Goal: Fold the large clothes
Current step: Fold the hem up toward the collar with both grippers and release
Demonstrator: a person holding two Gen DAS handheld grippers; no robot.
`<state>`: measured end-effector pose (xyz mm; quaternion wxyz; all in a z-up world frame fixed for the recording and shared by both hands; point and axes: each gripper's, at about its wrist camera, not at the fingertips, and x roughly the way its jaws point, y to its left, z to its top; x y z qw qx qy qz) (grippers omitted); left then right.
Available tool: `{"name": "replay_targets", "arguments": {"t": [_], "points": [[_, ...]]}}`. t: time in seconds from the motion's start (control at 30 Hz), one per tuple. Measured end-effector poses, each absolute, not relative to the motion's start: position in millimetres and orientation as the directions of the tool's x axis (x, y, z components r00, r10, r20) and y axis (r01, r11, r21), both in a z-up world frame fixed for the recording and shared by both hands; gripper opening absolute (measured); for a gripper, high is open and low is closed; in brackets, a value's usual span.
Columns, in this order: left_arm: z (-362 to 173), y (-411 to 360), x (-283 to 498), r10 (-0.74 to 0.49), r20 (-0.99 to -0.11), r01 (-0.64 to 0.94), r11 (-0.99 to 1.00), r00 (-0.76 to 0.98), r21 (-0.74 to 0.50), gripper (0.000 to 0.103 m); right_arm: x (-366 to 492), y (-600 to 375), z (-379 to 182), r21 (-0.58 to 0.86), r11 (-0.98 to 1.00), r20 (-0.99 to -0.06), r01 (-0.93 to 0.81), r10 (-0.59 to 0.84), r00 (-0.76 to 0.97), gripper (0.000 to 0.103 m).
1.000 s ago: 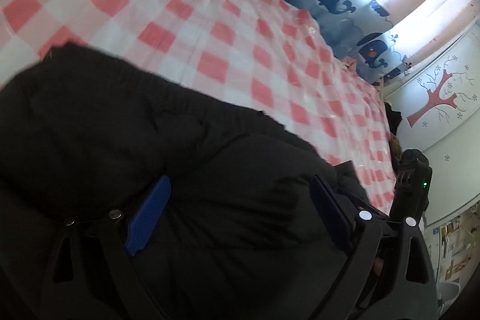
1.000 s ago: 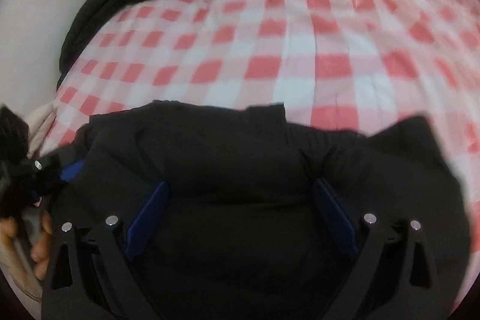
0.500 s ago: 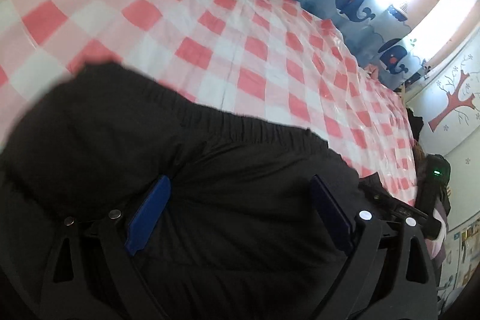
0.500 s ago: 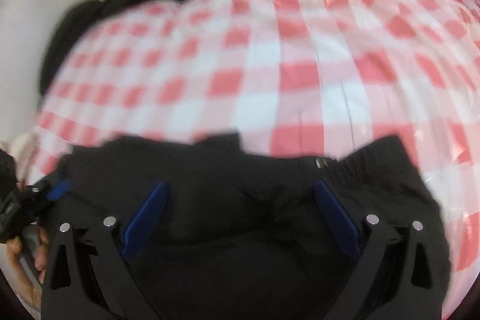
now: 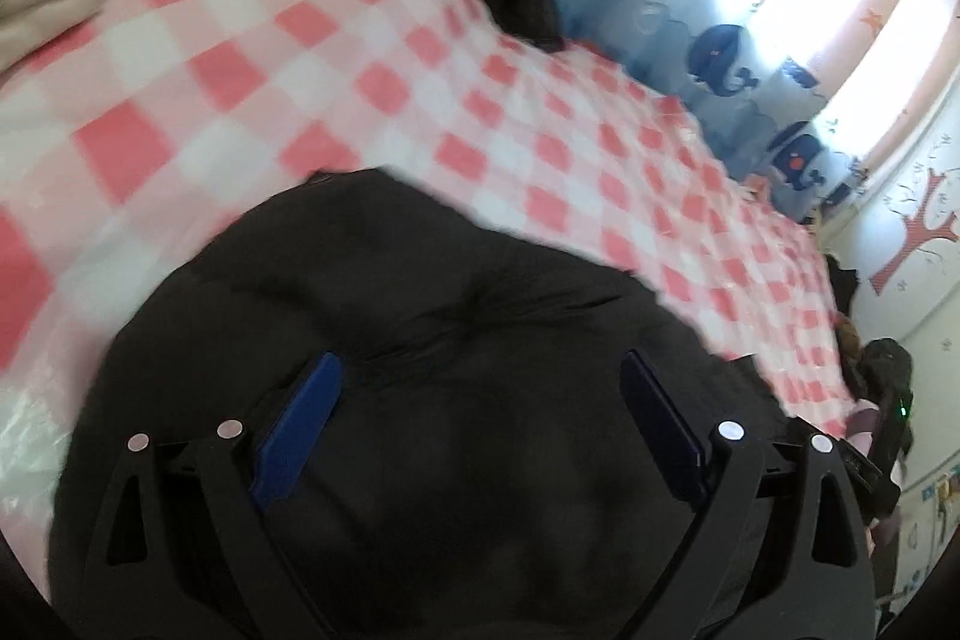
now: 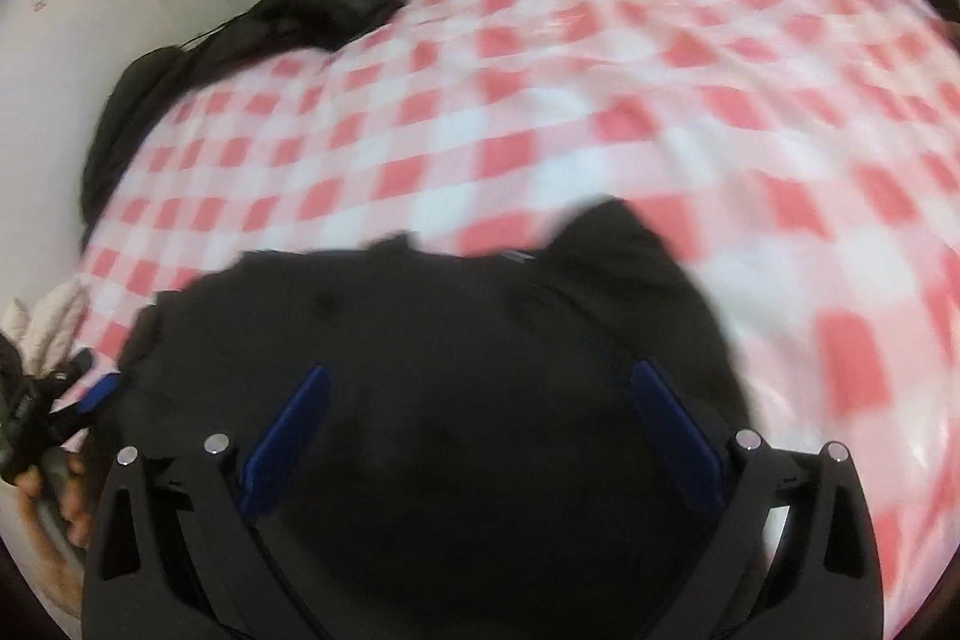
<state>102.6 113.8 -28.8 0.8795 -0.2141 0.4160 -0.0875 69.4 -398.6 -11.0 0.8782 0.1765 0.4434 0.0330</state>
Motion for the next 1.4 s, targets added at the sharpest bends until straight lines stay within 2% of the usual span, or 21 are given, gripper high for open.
{"name": "replay_targets", "arguments": {"t": [0.1,0.17,0.27,0.43,0.53,0.63,0.7,0.9,1.0,1.1,1.13,1.27,1.3,1.4], "points": [[-56.9,118.1,103.9,-0.359,-0.706,-0.006,0.889,0.610,-0.457,0.090,66.5,-409.0,-55.2,0.405,0.910,-0.741,0.085,0.272,0.613,0.096],[-58.7,110.3,104.1,-0.316,-0.738,-0.009,0.916,0.595,-0.400,0.090,67.4,-413.7,-57.4,0.434,0.897,-0.735,0.087,0.296,0.610,0.096],[-46.0,112.4,92.5,-0.319,-0.744,-0.026,0.911,0.587,-0.411,0.090,57.0,-413.9,-35.4,0.417,0.904,-0.761,0.095,0.290,0.581,0.096],[-15.5,152.2,26.5,-0.357,-0.702,-0.048,0.873,0.616,-0.486,0.090,-15.4,-420.3,5.1,0.521,0.853,-0.674,0.023,0.395,0.624,0.096],[-12.9,187.4,-22.1,-0.382,-0.694,-0.107,0.828,0.611,-0.551,0.090,-73.0,-427.4,9.2,0.583,0.812,-0.645,0.000,0.463,0.608,0.096],[-21.6,212.5,-60.6,-0.417,-0.693,-0.160,0.780,0.588,-0.604,0.091,-120.1,-449.5,-13.4,0.767,0.640,-0.542,0.045,0.609,0.579,0.096],[-35.3,227.0,-85.5,-0.439,-0.701,-0.216,0.740,0.562,-0.637,0.091,-140.8,-464.0,-33.3,0.833,0.539,-0.503,0.125,0.643,0.578,0.096],[-65.1,228.6,-109.5,-0.510,-0.680,-0.262,0.664,0.527,-0.701,0.091,-154.1,-472.9,-66.3,0.900,0.391,-0.424,0.193,0.686,0.591,0.096],[-70.9,213.6,-104.3,-0.507,-0.691,-0.255,0.679,0.515,-0.688,0.091,-139.4,-464.0,-64.2,0.902,0.393,-0.418,0.180,0.688,0.593,0.096],[-73.5,192.6,-92.1,-0.471,-0.724,-0.242,0.728,0.504,-0.642,0.091,-117.1,-452.5,-69.9,0.865,0.456,-0.488,0.209,0.668,0.562,0.097],[-72.5,185.9,-90.4,-0.460,-0.729,-0.234,0.741,0.507,-0.630,0.091,-111.6,-449.2,-69.7,0.871,0.445,-0.478,0.207,0.674,0.563,0.097],[-53.0,153.1,-91.0,-0.407,-0.729,-0.110,0.830,0.550,-0.547,0.091,-120.0,-452.2,-45.2,0.925,0.377,-0.318,0.057,0.681,0.660,0.097],[-51.4,141.8,-90.4,-0.382,-0.741,-0.083,0.859,0.552,-0.505,0.091,-120.8,-452.4,-43.7,0.919,0.392,-0.326,0.054,0.674,0.663,0.097],[-55.1,125.5,-87.6,-0.340,-0.761,-0.074,0.890,0.553,-0.451,0.091,-112.7,-450.6,-67.8,0.887,0.439,-0.432,0.146,0.675,0.598,0.097]]}}
